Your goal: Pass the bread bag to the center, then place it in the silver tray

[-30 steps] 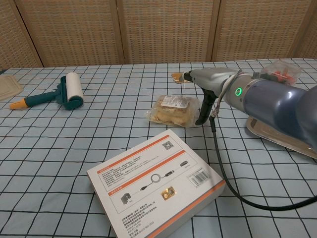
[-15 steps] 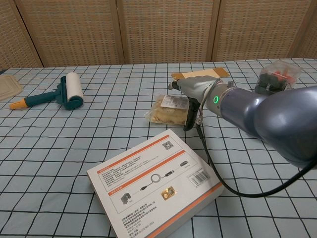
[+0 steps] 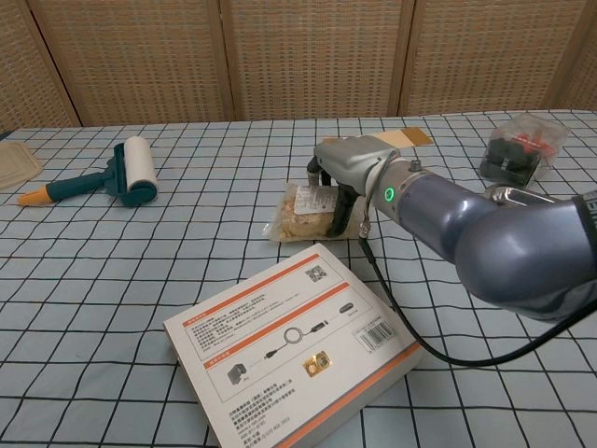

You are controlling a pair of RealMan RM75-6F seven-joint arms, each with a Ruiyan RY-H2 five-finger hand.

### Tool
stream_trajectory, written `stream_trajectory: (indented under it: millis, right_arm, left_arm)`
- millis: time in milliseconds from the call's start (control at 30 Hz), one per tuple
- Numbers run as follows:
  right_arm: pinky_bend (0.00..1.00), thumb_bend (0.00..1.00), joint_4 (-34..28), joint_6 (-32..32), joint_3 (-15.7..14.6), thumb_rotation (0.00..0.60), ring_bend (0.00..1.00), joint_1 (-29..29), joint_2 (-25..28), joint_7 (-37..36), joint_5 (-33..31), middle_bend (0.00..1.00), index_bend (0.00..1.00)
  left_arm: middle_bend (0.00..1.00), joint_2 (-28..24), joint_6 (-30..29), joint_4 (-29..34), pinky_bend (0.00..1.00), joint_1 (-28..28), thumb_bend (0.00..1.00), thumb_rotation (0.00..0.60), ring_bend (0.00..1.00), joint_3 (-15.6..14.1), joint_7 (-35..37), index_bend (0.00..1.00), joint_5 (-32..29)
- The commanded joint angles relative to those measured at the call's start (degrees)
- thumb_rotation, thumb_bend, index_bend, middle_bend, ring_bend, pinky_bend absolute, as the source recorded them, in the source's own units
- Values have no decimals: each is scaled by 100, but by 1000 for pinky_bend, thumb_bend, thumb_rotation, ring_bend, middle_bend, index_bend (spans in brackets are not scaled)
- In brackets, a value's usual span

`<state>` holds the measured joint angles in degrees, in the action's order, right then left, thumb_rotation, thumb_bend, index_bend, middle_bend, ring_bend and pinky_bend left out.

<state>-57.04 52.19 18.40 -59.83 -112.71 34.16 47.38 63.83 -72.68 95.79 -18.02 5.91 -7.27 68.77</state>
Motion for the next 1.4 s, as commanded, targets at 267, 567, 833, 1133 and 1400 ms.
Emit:
stream_trajectory:
  millis: [267, 567, 833, 1133, 1400]
  right_arm:
    - [639, 330, -1387, 900, 130, 600, 479, 559, 1212, 88, 327, 512, 724]
    - [635, 330, -2694, 1552, -73, 600, 479, 1530, 2711, -96, 480, 508, 720]
    - [632, 330, -3004, 1771, -664, 600, 477, 2386, 3322, -750, 817, 502, 714]
    - [607, 330, -2179, 1529, -931, 600, 466, 2727, 3019, -1368, 954, 470, 686]
    - [548, 322, -1691, 1371, -908, 600, 422, 2877, 2818, -1322, 755, 434, 664]
  left_arm:
    - [0, 15, 4, 34, 0, 35, 31, 600, 0, 14, -83, 0, 17]
    - [0, 3, -27, 102, 0, 72, 32, 600, 0, 38, -159, 0, 17]
    - [0, 36, -64, 200, 0, 79, 31, 600, 0, 10, -365, 0, 81]
    - [0, 99, -128, 309, 0, 104, 32, 600, 0, -50, -615, 0, 171]
    - [0, 106, -184, 262, 0, 151, 32, 600, 0, -28, -498, 0, 232]
